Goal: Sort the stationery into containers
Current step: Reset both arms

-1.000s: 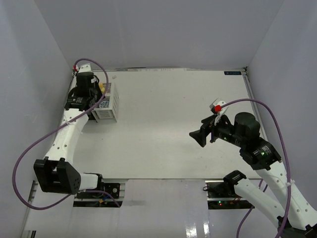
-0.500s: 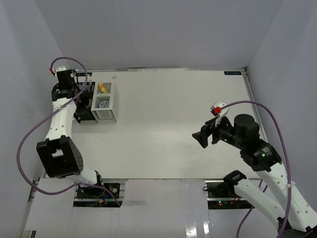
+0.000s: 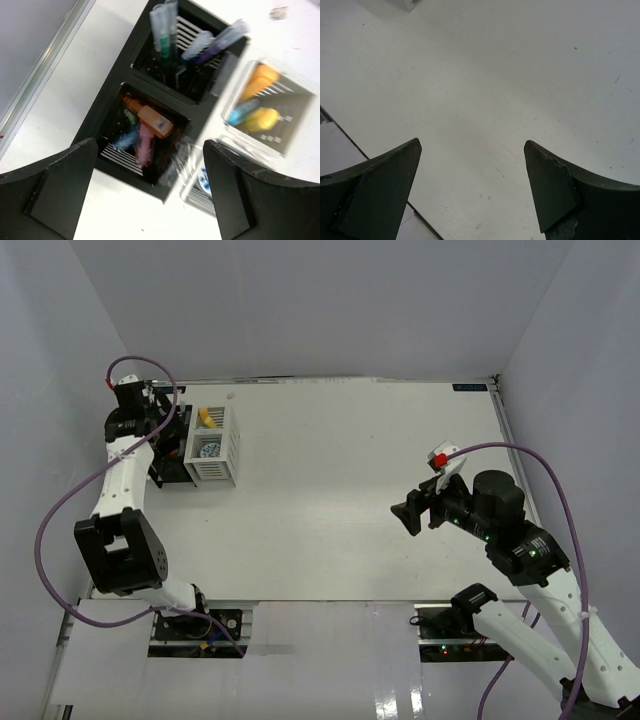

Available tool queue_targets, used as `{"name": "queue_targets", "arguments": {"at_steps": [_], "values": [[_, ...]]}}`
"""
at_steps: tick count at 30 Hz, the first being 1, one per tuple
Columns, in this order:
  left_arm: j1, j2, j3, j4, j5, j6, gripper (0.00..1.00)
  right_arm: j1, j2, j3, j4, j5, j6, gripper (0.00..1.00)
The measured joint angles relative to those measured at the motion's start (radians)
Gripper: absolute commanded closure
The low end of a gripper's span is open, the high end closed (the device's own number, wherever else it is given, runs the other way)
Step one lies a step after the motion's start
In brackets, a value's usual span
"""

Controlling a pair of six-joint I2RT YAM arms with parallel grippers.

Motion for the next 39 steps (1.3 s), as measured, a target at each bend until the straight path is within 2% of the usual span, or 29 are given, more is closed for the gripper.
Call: {"name": "queue_targets", "arguments": {"at_steps": [4, 13, 19, 27, 39], "values": [[0.001, -0.120, 0.000, 0.000, 0.063, 0.022, 0.02, 0.000, 0.001, 0.026, -0.014, 0.061, 0.013, 0.10], [-0.051, -0.652, -0.040, 0.065, 0.208, 0.041, 0.02, 0.038, -0.001, 0.214, -0.024, 0.355, 0.021, 0.10], [-0.079, -0.924, -0.141, 0.040, 0.286, 0.088, 0.02, 0.054, -0.104, 0.277, -0.002, 0.498, -0.007, 0.10], [-0.079, -1.094, -0.162, -0.106, 0.343, 0.153, 0.02, 0.054, -0.275, 0.276, 0.014, 0.617, -0.060, 0.10], [-0.079, -1.177, -0.150, -0.276, 0.353, 0.159, 0.02, 0.060, -0.292, 0.241, 0.018, 0.663, -0.077, 0.10]]}}
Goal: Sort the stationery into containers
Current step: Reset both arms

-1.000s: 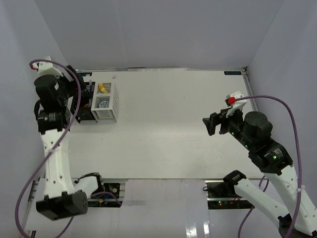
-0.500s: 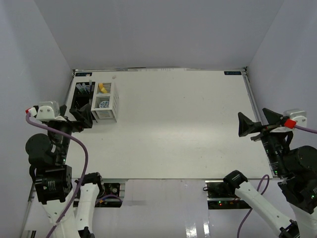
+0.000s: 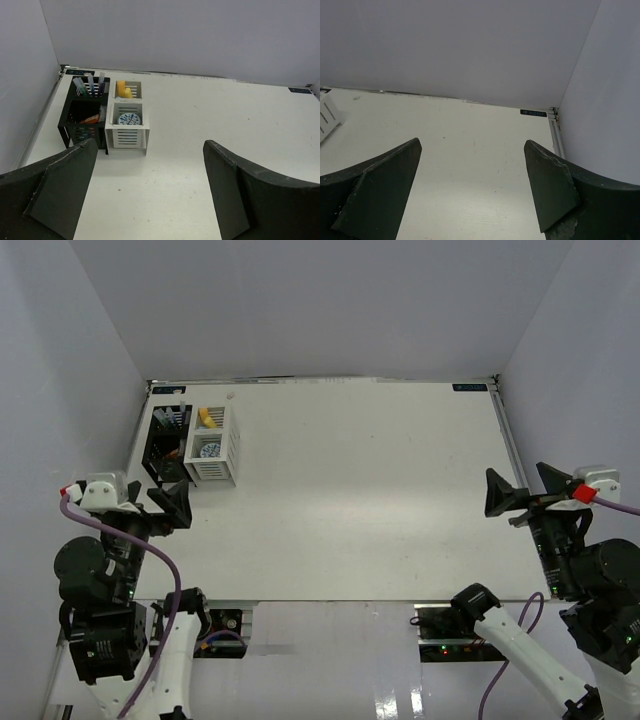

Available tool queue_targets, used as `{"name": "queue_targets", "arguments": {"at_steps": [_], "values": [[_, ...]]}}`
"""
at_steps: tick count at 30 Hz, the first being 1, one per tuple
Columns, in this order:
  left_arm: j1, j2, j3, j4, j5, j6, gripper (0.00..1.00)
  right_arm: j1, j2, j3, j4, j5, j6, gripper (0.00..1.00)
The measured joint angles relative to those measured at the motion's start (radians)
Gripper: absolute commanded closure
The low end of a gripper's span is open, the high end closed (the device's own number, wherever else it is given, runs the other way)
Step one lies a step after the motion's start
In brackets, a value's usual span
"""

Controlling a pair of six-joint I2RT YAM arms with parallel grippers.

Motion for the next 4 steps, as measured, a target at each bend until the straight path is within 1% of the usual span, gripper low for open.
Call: {"name": "queue_targets", "arguments": {"at_steps": [4], "values": [[0.000, -0.002, 0.004, -0.017, 0.002, 0.004, 0.02, 0.000, 0.000, 0.000, 0.000, 0.009, 0.001, 0.10]]}}
